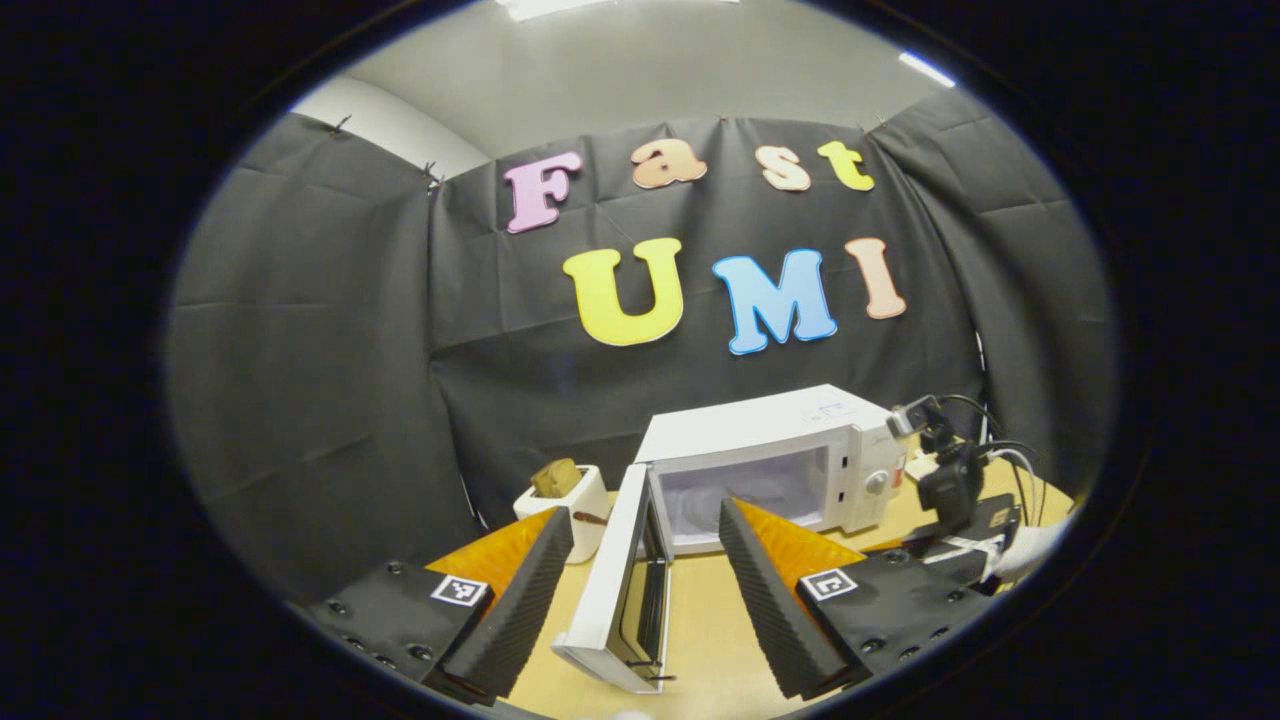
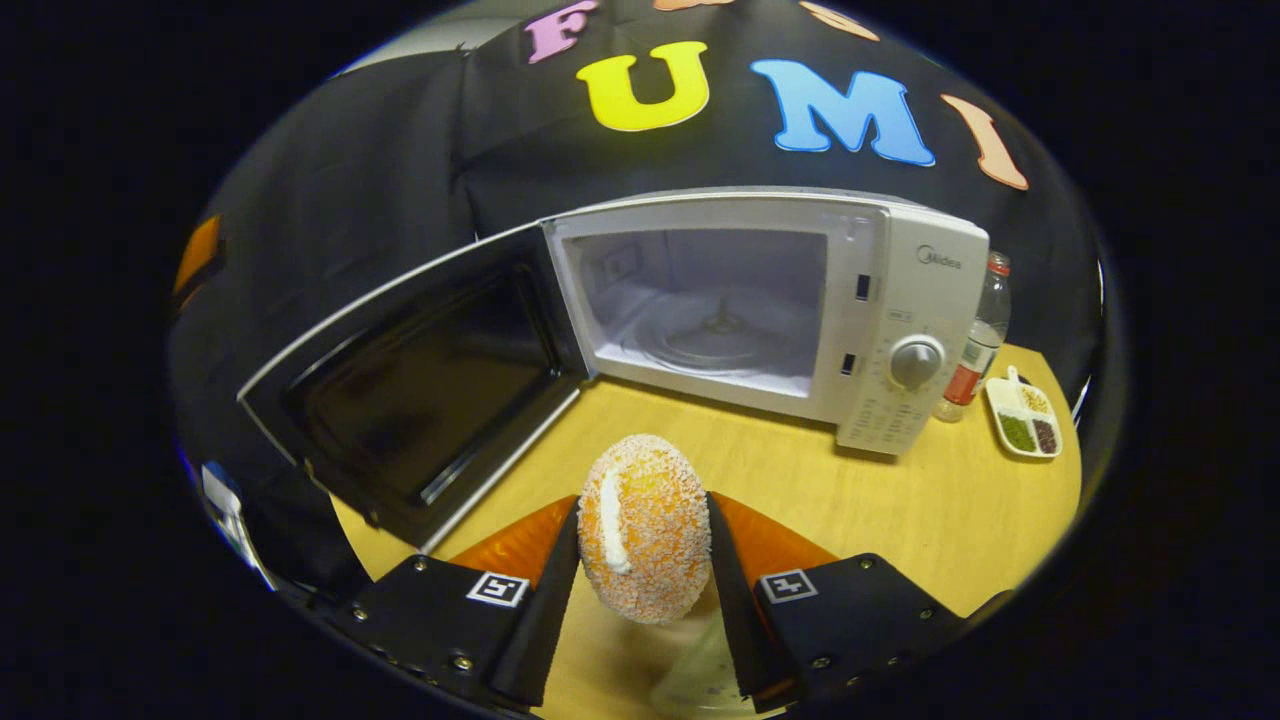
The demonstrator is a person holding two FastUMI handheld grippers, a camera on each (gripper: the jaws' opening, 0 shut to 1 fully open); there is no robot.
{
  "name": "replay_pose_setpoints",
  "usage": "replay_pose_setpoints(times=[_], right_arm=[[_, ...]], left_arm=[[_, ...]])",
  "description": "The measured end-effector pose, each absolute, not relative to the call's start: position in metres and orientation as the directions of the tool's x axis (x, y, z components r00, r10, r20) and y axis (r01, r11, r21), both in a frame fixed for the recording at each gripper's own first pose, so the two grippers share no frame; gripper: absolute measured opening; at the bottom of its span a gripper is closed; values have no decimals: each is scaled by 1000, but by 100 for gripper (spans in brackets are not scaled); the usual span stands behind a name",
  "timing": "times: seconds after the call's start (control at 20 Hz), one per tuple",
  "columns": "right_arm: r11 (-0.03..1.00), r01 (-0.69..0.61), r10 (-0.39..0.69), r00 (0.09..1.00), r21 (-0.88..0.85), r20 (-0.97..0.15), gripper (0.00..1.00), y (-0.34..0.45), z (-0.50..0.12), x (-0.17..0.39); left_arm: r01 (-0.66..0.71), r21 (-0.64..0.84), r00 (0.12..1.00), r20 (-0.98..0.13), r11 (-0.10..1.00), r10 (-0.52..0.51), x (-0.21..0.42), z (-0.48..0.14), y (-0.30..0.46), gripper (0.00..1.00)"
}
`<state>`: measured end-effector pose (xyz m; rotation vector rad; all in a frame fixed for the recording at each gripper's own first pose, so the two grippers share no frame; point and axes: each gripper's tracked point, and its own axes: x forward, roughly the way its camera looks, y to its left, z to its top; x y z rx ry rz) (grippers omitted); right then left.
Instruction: Open the microwave oven with the left hand, put the food in, and close the microwave oven.
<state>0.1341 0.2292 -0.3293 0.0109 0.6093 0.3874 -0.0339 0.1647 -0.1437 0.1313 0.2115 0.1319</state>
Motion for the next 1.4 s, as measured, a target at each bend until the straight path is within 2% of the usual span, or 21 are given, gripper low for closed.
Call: replay_pose_setpoints(times=[0.25, 0.3, 0.35, 0.5, 0.65, 0.9, 0.95, 1.1, 1.15, 1.2, 1.35, 1.4], right_arm=[[948, -218, 301, 851, 233, -429, 69, 275, -325, 227], [947, -185, 283, 867, 263, -410, 69, 280, -330, 244], [944, -155, 265, 882, 292, -389, 69, 282, -332, 262], [951, -23, 132, 932, 309, -338, 69, 265, -340, 306], [951, 86, 9, 952, 297, -305, 69, 247, -352, 334], [973, 154, -112, 967, 172, -229, 69, 232, -359, 366], [971, 168, -129, 967, 169, -221, 71, 230, -361, 370], [981, 142, -100, 954, 134, -283, 81, 239, -378, 372], [983, 129, -89, 957, 130, -278, 95, 241, -377, 369], [986, 128, -96, 962, 110, -257, 98, 242, -369, 363], [994, 101, -91, 972, 35, -214, 99, 239, -349, 347], [996, 87, -78, 974, 33, -214, 99, 238, -343, 341]], left_arm=[[-99, 203, 972, -191, 974, 139, -23, -159, 167, 100], [-96, 207, 971, -196, 974, 138, -20, -163, 168, 94], [-97, 209, 971, -196, 973, 139, -17, -167, 170, 94], [-114, 194, 970, -192, 974, 151, -13, -173, 175, 100], [-131, 189, 968, -186, 973, 166, -12, -182, 179, 100], [-141, 197, 963, -199, 970, 181, -14, -196, 184, 97], [-144, 197, 962, -201, 970, 184, -15, -198, 185, 94], [-154, 194, 959, -206, 969, 194, -17, -201, 188, 100], [-157, 193, 959, -204, 969, 196, -18, -200, 188, 100], [-158, 190, 959, -203, 969, 196, -18, -198, 189, 100], [-168, 199, 961, -184, 965, 205, -20, -192, 196, 95], [-175, 195, 962, -177, 965, 210, -20, -189, 200, 100]])
